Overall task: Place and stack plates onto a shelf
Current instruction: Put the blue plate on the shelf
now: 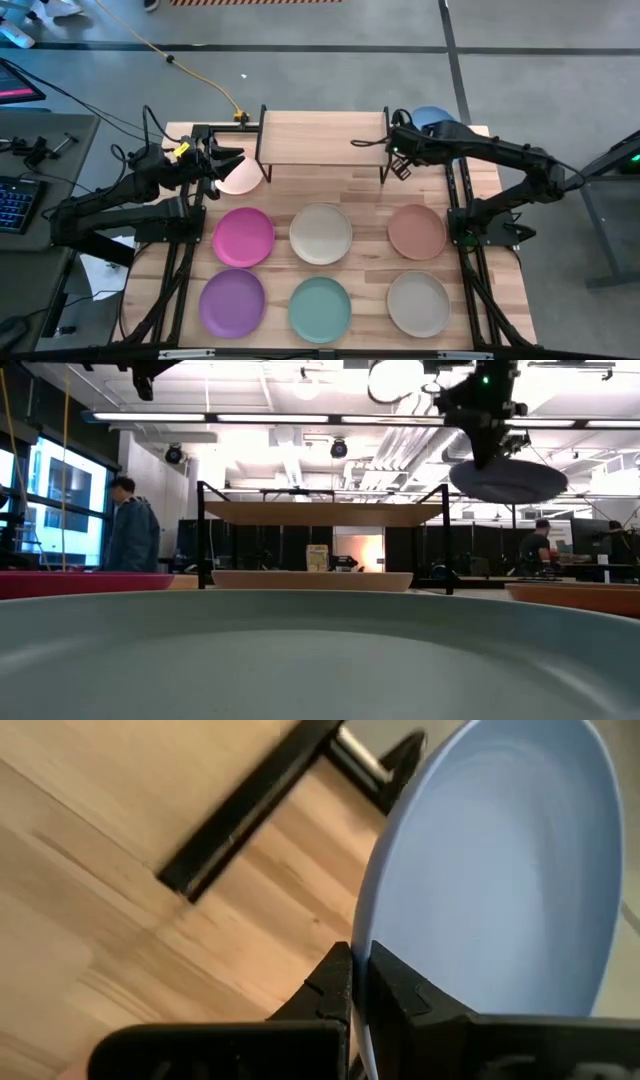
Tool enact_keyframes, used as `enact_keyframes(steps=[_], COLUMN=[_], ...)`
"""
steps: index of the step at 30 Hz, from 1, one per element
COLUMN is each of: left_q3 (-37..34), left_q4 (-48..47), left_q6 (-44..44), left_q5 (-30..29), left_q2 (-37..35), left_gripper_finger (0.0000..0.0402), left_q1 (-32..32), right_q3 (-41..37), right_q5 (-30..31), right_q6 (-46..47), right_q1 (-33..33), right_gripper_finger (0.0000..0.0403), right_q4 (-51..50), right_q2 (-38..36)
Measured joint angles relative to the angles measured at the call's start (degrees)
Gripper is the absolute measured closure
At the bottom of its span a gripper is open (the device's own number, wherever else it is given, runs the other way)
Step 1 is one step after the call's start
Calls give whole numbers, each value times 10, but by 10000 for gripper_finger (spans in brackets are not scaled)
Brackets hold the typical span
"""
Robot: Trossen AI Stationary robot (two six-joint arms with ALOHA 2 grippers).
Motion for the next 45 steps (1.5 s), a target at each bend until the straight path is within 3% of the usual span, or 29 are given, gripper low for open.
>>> enact_keyframes(steps=[11, 20, 25, 33, 45], left_q3=[0, 0, 0, 0, 0], left_q4=[-2, -2, -2, -2, -7], left_q6=[0, 0, 0, 0, 0], left_q5=[0, 0, 0, 0, 0], left_q2=[0, 0, 0, 0, 0], left_gripper_finger=[312, 312, 312, 312, 312], left_q1=[0, 0, 0, 0, 0], right_q3=[95, 122, 122, 122, 122], right_q5=[15, 11, -31, -43, -126], right_q6=[-91, -210, -309, -428, -536], right_q1=[0, 0, 1, 19, 42], right_gripper_finger=[403, 403, 403, 403, 403], right_q4=[38, 103, 164, 197, 209], right_q2=[0, 0, 5, 36, 89])
